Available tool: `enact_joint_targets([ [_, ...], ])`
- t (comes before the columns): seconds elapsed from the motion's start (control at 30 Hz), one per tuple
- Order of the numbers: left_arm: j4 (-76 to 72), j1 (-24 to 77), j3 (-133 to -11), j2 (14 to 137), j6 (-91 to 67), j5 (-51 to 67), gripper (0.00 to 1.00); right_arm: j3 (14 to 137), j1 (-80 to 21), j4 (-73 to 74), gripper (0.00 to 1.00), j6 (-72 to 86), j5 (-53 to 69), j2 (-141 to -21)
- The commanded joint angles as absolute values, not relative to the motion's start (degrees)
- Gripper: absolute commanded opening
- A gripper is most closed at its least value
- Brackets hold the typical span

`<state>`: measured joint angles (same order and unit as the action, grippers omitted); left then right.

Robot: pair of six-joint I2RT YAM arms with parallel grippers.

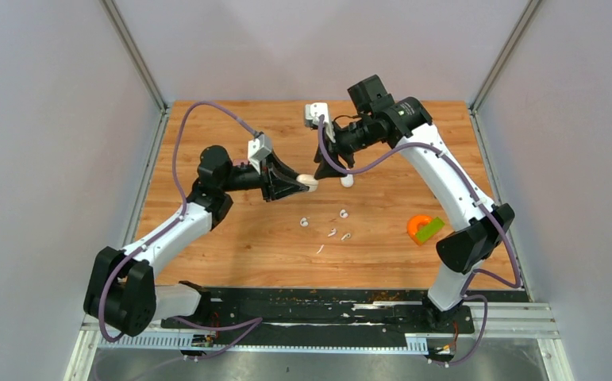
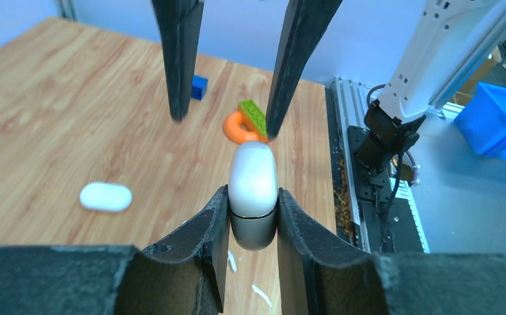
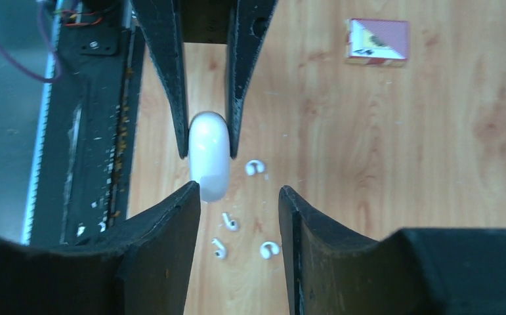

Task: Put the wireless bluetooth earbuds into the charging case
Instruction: Adjust the charging case at the center of the board.

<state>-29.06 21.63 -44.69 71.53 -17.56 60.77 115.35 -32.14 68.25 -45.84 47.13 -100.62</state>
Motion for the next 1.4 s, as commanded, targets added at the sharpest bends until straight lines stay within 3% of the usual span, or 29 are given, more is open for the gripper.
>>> enact_joint_targets([
  [0.0, -44.7, 24.9, -42.7, 71.8, -16.7, 58.0, 0.1, 116.3, -32.8, 76.0, 0.47, -48.5, 51.2, -99.9],
  [0.33, -52.8, 27.1, -40.7, 72.5, -18.5, 53.7, 0.11, 113.8, -33.3, 76.6, 0.41, -48.4, 49.7, -97.5],
  [0.5, -51.5, 27.4, -40.5, 72.6, -17.8, 53.6, 0.12, 114.1, -33.9, 75.4, 0.3, -47.8, 49.2, -98.1],
  [0.6, -51.2, 27.4, -40.1, 72.5, -17.8, 53.3, 0.19, 114.1, -34.1, 74.7, 0.19, -47.5, 48.6, -98.1],
  [0.73, -47.9, 27.4, -40.2, 72.2, -16.5, 53.5, 0.36, 114.9, -34.1, 74.6, 0.07, -47.6, 47.2, -98.0],
  [0.87, -45.2, 27.2, -39.4, 72.2, -16.0, 53.6, 0.44, 115.1, -34.1, 74.0, 0.05, -48.3, 45.0, -97.0],
  [1.37, -46.4, 27.3, -41.0, 74.9, -16.9, 54.5, 0.49, 115.0, -34.4, 71.4, 0.04, -46.7, 41.9, -97.7],
])
